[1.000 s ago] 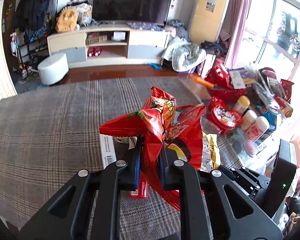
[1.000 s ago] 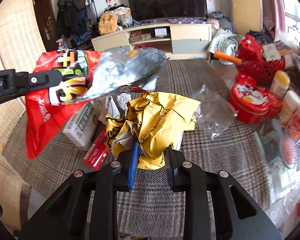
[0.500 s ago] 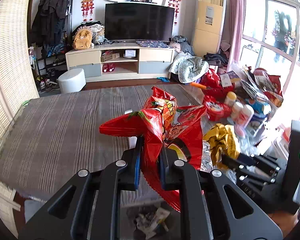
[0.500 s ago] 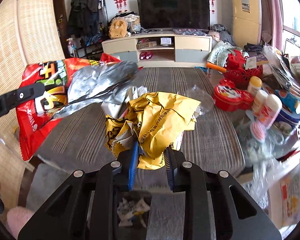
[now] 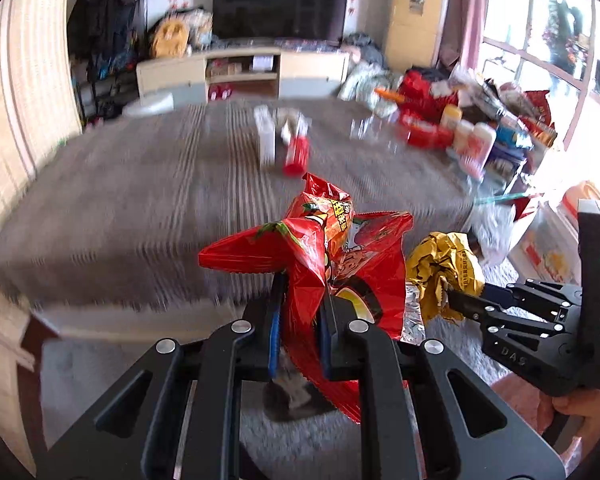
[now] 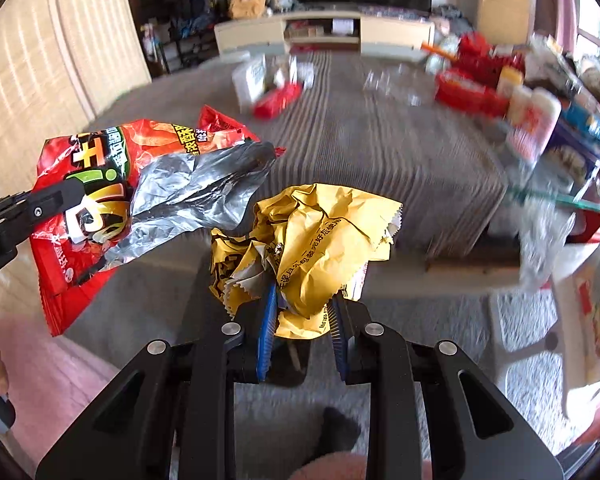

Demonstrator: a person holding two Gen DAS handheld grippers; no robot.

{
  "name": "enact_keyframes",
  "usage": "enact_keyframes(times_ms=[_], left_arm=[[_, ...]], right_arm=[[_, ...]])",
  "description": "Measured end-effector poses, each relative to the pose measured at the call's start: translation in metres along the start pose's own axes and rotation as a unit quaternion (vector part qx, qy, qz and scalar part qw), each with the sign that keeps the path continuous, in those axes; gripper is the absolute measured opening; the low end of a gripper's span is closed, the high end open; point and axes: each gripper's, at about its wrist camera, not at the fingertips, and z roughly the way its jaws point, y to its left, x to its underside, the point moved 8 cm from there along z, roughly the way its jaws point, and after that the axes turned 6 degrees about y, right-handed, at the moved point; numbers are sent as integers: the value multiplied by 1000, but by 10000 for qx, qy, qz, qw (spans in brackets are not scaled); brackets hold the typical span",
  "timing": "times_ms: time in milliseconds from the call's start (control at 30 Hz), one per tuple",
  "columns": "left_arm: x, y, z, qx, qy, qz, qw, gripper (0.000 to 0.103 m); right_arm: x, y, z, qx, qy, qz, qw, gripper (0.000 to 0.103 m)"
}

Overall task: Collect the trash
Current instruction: 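Lower the red bag and yellow wrapper into the grey bin and release both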

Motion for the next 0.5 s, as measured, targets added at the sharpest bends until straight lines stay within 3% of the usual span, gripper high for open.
enact_keyframes(times_ms=[267,500], left_arm=[[66,19,68,-48,895,-298,9955,14],[100,17,138,-36,1452,-297,9890,14]], right_arm=[[34,1,44,-114,509,73,9986,26],[22,12,74,-354,473,145,9981,26]])
